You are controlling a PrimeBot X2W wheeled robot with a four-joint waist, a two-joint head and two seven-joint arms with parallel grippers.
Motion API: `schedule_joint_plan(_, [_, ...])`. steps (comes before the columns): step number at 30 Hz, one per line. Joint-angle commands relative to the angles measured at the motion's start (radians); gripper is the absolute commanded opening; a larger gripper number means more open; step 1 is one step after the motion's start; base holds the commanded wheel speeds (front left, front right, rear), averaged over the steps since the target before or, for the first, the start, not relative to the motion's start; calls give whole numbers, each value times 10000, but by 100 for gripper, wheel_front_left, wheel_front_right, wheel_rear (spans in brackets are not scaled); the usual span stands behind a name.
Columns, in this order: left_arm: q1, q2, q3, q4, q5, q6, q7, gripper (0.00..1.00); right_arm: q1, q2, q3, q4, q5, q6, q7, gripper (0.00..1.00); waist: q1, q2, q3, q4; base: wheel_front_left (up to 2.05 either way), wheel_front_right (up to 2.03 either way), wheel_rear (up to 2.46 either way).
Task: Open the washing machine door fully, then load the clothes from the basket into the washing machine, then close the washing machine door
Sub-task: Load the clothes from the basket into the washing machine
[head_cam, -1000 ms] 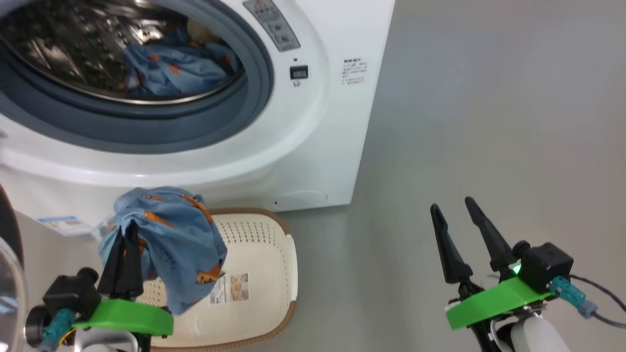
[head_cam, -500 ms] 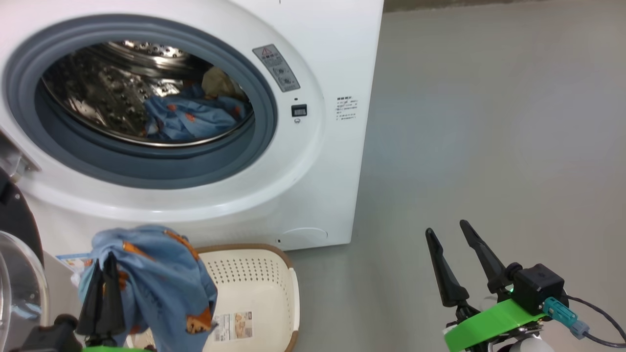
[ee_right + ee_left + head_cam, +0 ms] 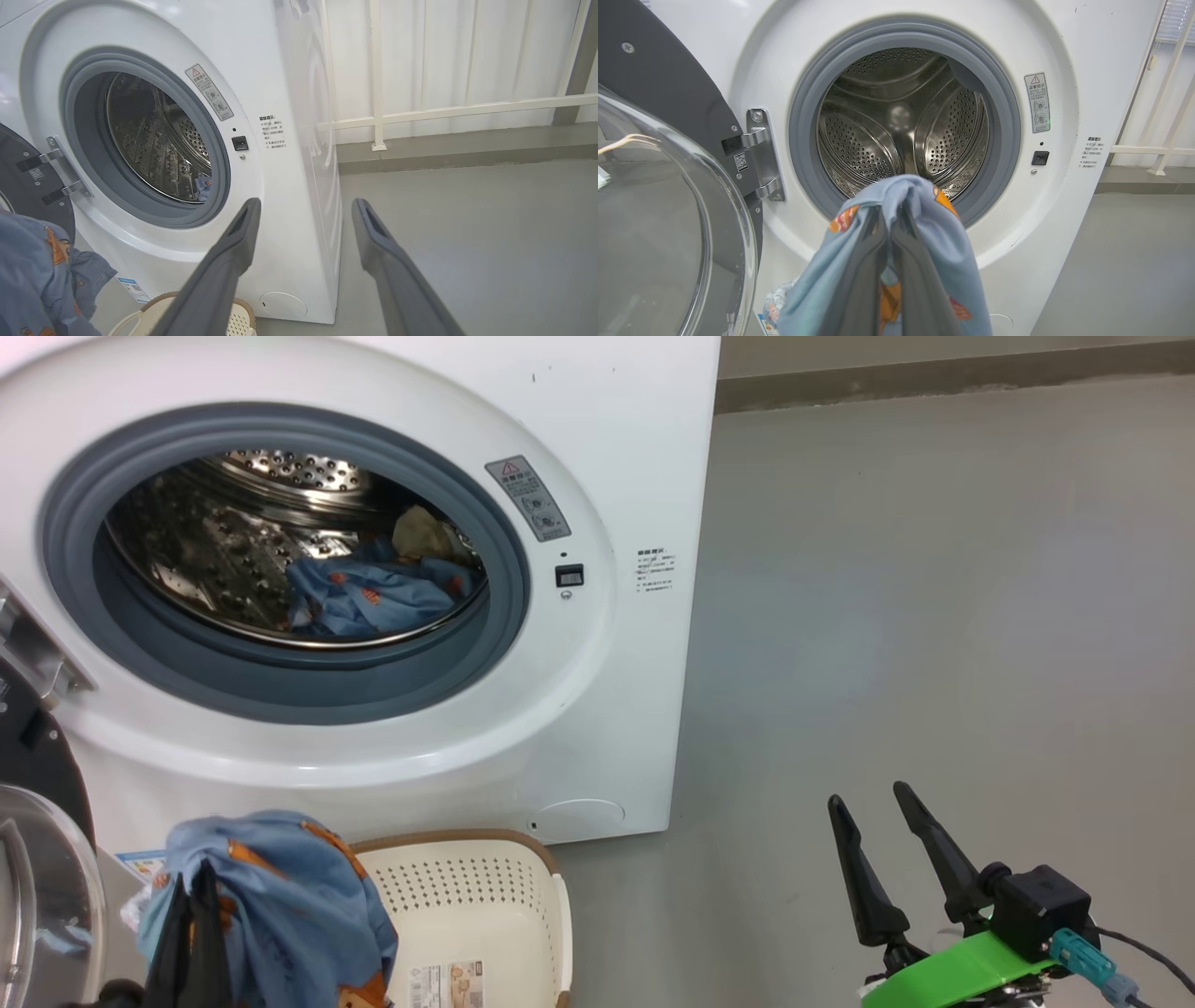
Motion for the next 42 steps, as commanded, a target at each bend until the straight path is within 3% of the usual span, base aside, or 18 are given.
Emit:
schedule_joint_plan(1, [-125, 71, 364, -320, 81, 70, -95, 0, -82, 7, 220, -275, -59, 62, -118, 100, 0, 0, -23, -10, 0, 0, 0])
schedule_joint_plan(17, [-684, 44, 219, -235, -187, -24, -95, 0, -87, 7, 206, -331, -81, 62, -118, 100, 0, 0, 516, -154, 0, 0, 0])
schedule_joint_plan(26, [-3023, 104, 339, 140, -59, -402, -95, 0, -539, 7, 361, -416, -24, 62, -118, 100, 0, 0, 1639, -445, 0, 0, 0])
schedule_joint_plan(42, [-6999, 700, 1724, 1359, 105, -702, -95, 0, -1440, 7, 538, -629, 101, 62, -118, 100, 0, 0, 3814, -1107, 0, 0, 0])
